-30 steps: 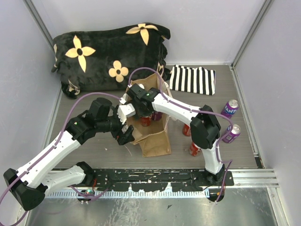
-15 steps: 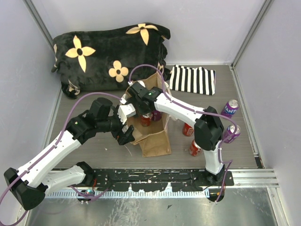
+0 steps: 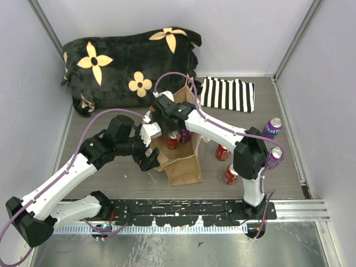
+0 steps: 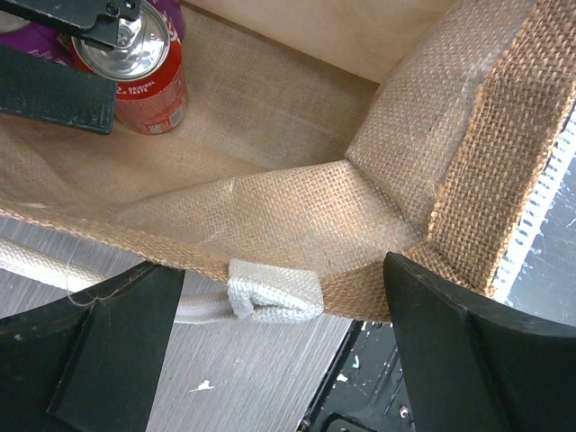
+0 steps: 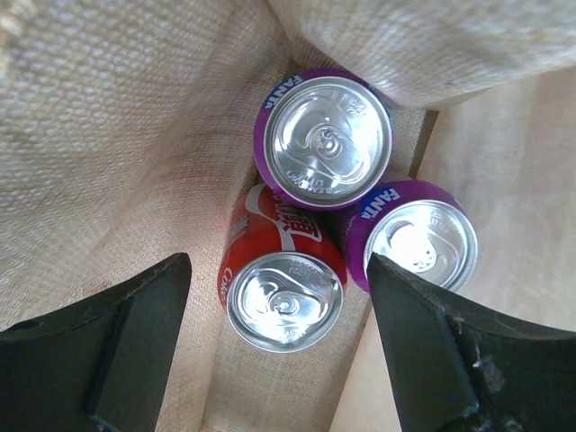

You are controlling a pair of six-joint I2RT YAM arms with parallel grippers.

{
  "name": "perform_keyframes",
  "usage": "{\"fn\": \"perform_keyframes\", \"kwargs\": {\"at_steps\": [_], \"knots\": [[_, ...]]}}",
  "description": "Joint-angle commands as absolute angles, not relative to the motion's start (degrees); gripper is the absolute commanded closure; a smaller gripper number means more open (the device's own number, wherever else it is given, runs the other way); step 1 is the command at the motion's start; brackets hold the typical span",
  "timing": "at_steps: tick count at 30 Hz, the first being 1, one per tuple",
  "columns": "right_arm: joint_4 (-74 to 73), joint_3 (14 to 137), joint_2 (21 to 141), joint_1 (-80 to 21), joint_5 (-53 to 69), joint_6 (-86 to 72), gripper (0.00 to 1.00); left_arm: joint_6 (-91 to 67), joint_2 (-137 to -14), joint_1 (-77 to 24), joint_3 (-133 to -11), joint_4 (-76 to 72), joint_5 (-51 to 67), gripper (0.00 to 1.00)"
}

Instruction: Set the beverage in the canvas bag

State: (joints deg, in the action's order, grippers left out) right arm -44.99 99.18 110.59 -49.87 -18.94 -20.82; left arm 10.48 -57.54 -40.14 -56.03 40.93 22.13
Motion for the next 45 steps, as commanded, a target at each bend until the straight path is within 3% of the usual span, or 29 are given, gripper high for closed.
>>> {"fn": "perform_keyframes", "kwargs": {"at_steps": [1, 3, 8, 18, 29, 35, 45], "knots": [[-43.15, 100.23, 104.85, -49.92, -22.88, -22.35, 0.16, 12.48, -58.10, -40.32, -57.04, 38.52, 19.40, 0.02], [-43.22, 100.89, 103.95, -49.82, -24.36, -22.61, 0.14, 12.48, -58.32, -40.35, -58.18, 37.38, 17.91, 0.02], [-41.58, 102.97, 101.10, -49.12, -25.46, -23.05, 0.00, 12.04, -59.42, -40.31, -61.40, 36.04, 18.47, 0.02], [-39.41, 104.63, 91.61, -41.73, -22.50, -27.24, 0.00, 17.48, -57.93, -46.17, -59.88, 38.41, 18.54, 0.02], [-50.76, 103.36, 86.35, -36.81, -25.74, -28.55, 0.00, 22.91, -56.66, -51.28, -57.46, 38.85, 14.71, 0.02], [-60.21, 97.27, 85.74, -31.40, -24.45, -32.20, 0.00, 24.01, -56.28, -52.31, -56.44, 38.85, 14.27, 0.02], [-62.83, 84.48, 81.21, -24.01, -19.55, -33.96, 0.00, 23.91, -56.46, -52.98, -56.10, 38.26, 14.93, 0.02]]}}
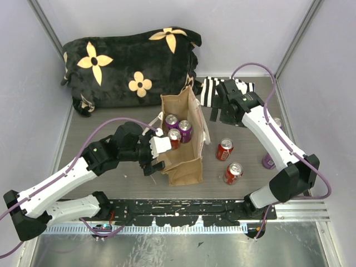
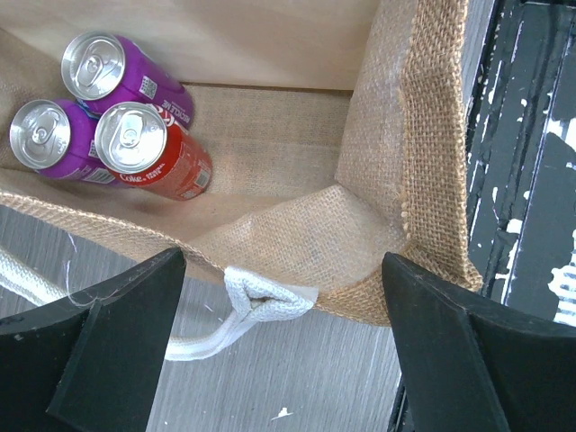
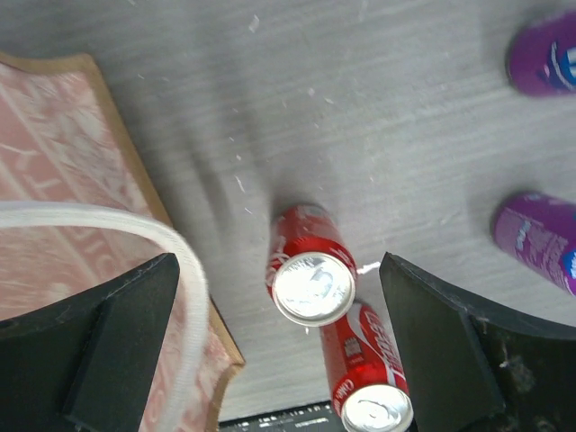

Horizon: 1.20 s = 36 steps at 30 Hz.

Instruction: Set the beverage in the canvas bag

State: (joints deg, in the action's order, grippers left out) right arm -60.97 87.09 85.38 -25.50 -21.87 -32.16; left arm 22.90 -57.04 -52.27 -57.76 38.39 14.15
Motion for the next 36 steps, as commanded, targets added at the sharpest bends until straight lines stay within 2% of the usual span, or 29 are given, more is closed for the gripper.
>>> {"fn": "perform_keyframes", "kwargs": {"at_steps": [1, 14, 24, 29, 31, 33, 35, 36], "knots": [[-62.95, 83.43, 81.02, -23.72, -19.21, -34.01, 0.00, 23.95, -56.51, -53.00, -56.09, 38.24, 14.95, 0.02], [-57.73, 69.98, 81.22, -23.34, -13.06, -34.69, 0.05, 23.91, -56.49, -53.18, -56.00, 38.22, 15.29, 0.02], [-53.73, 65.20, 83.43, -21.65, -10.36, -33.54, 0.06, 23.86, -56.42, -53.18, -55.90, 38.51, 15.41, 0.02], [-52.69, 63.91, 84.19, -20.92, -9.67, -33.36, 0.12, 24.06, -56.35, -53.24, -55.99, 38.59, 15.46, 0.02], [-52.73, 63.97, 84.09, -20.77, -9.62, -33.40, 0.22, 24.16, -56.26, -53.20, -56.05, 38.67, 15.30, 0.02], [-52.93, 64.17, 83.82, -20.53, -9.50, -33.46, 0.42, 24.27, -56.26, -53.26, -56.04, 38.75, 15.24, 0.02], [-53.70, 65.03, 83.53, -20.34, -9.64, -33.55, 0.69, 24.39, -56.25, -53.25, -55.95, 38.80, 15.28, 0.02], [-54.09, 65.84, 83.37, -20.29, -9.73, -33.48, 0.79, 24.43, -56.32, -53.24, -55.92, 38.78, 15.25, 0.02]]}}
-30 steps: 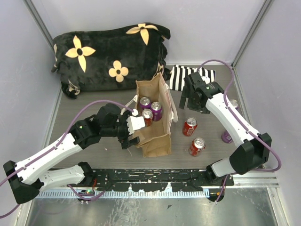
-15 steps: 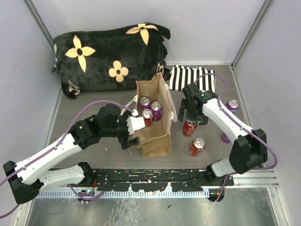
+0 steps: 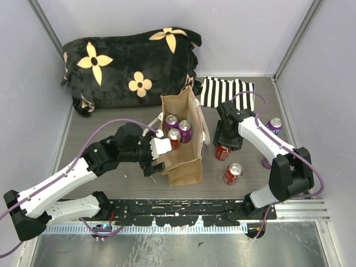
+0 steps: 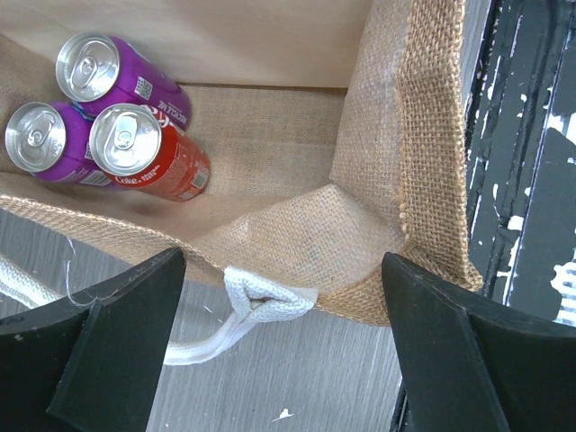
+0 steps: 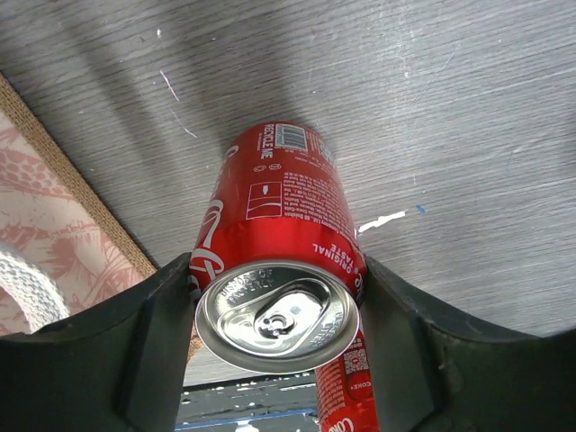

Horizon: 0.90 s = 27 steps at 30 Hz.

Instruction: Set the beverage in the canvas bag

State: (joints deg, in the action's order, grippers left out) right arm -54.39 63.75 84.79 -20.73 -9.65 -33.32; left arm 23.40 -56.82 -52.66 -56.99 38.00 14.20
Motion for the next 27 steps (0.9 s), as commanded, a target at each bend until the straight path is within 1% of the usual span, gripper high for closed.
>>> {"fn": "perform_keyframes", "kwargs": {"at_steps": [1, 2, 4, 7, 10, 13, 15, 18, 21, 27], "knots": [[-54.74, 66.95, 83.26, -20.23, -9.94, -33.49, 0.89, 24.50, -56.31, -53.26, -55.95, 38.78, 15.27, 0.02], [-56.00, 69.14, 83.11, -20.22, -10.43, -33.45, 0.97, 24.55, -56.37, -53.26, -55.98, 38.76, 15.18, 0.02], [-58.35, 74.05, 83.13, -20.25, -11.46, -33.20, 0.99, 24.69, -56.42, -53.25, -56.07, 38.67, 15.14, 0.02], [-62.72, 85.20, 84.24, -20.21, -14.05, -32.39, 0.99, 25.02, -56.50, -53.26, -56.08, 38.72, 15.31, 0.02], [-67.40, 99.36, 86.81, -20.21, -15.02, -31.38, 0.99, 25.22, -56.35, -53.27, -55.93, 38.76, 15.67, 0.02], [-67.31, 110.80, 88.39, -20.19, -13.09, -29.76, 0.99, 25.57, -56.51, -53.26, -55.75, 38.81, 16.10, 0.02], [-65.25, 115.56, 88.46, -20.22, -8.62, -29.54, 0.99, 25.90, -56.43, -53.39, -55.60, 38.76, 16.53, 0.02], [-61.81, 119.30, 87.98, -20.97, -4.74, -29.97, 0.99, 27.25, -56.21, -54.20, -54.90, 38.85, 16.39, 0.02], [-58.61, 120.00, 87.22, -23.49, -3.22, -30.34, 0.99, 29.81, -55.86, -55.31, -53.84, 38.61, 15.15, 0.02], [-56.96, 120.76, 88.44, -31.66, -5.47, -29.55, 0.99, 35.13, -55.82, -56.83, -52.20, 37.20, 13.15, 0.02]]}}
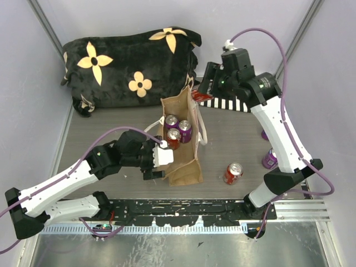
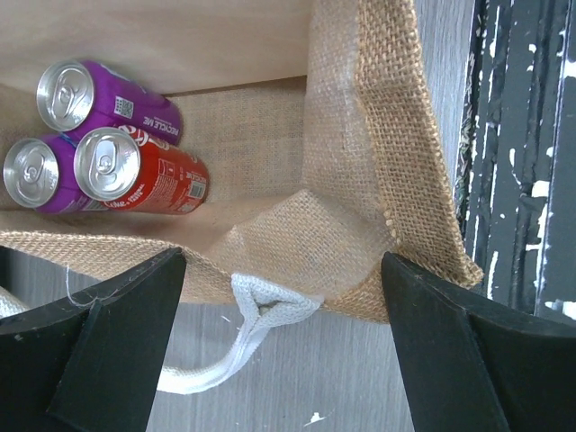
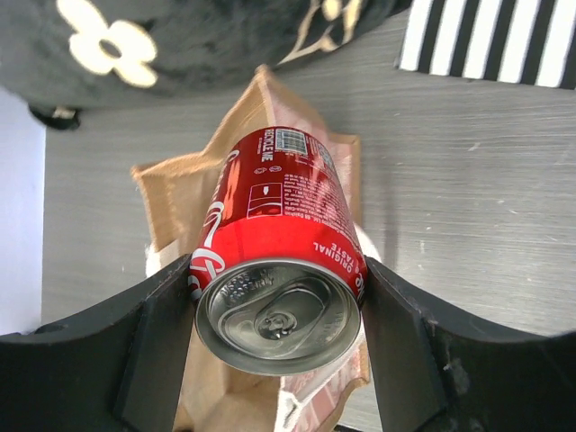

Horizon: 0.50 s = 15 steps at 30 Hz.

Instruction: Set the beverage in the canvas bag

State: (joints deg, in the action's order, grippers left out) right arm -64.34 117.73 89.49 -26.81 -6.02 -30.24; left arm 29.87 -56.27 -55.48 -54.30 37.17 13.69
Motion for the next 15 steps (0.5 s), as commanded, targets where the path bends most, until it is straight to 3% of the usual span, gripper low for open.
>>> {"fn": "perform_keyframes", "kwargs": {"at_steps": [1, 15], "knots": [[-56.72, 120.81, 88.62, -32.81, -5.80, -29.47, 0.99, 35.60, -55.82, -57.01, -51.92, 37.04, 12.92, 0.02], [-59.40, 117.43, 92.96, -42.17, -8.95, -28.97, 0.99, 36.93, -56.03, -58.11, -52.78, 35.24, 10.47, 0.02]]}}
